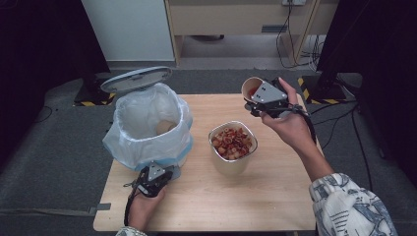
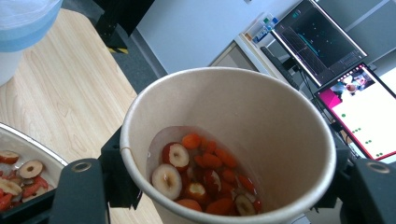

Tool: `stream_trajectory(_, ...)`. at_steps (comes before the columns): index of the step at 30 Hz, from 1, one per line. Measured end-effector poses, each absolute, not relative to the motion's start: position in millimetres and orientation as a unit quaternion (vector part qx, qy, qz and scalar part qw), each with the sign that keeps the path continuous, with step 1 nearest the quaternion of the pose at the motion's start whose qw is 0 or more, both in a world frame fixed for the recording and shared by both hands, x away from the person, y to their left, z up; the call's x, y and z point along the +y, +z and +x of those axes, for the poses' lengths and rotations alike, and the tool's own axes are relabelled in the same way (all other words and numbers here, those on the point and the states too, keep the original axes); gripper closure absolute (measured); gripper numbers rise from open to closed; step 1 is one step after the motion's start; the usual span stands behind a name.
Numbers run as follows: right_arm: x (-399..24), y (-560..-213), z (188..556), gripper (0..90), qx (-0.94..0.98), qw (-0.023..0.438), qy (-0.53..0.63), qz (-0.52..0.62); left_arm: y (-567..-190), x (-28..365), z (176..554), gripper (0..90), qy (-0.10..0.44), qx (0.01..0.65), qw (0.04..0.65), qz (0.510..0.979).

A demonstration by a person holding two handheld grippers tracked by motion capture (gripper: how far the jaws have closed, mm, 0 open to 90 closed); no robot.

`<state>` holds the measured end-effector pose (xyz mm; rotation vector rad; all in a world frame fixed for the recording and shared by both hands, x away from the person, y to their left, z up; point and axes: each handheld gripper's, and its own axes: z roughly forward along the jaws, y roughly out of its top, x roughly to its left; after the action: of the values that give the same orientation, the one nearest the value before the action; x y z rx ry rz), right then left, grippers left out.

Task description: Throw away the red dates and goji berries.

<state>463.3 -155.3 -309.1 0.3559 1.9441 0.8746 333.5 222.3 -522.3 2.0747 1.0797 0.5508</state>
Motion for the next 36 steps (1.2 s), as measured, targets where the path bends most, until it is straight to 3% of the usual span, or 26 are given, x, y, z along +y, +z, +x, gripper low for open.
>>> stream_trajectory(36, -153, -302, 457, 30.0, 0.797, 0.507, 0.314, 0.096, -522, 222, 334, 89.2, 0.214, 0.419, 0.361, 0.805)
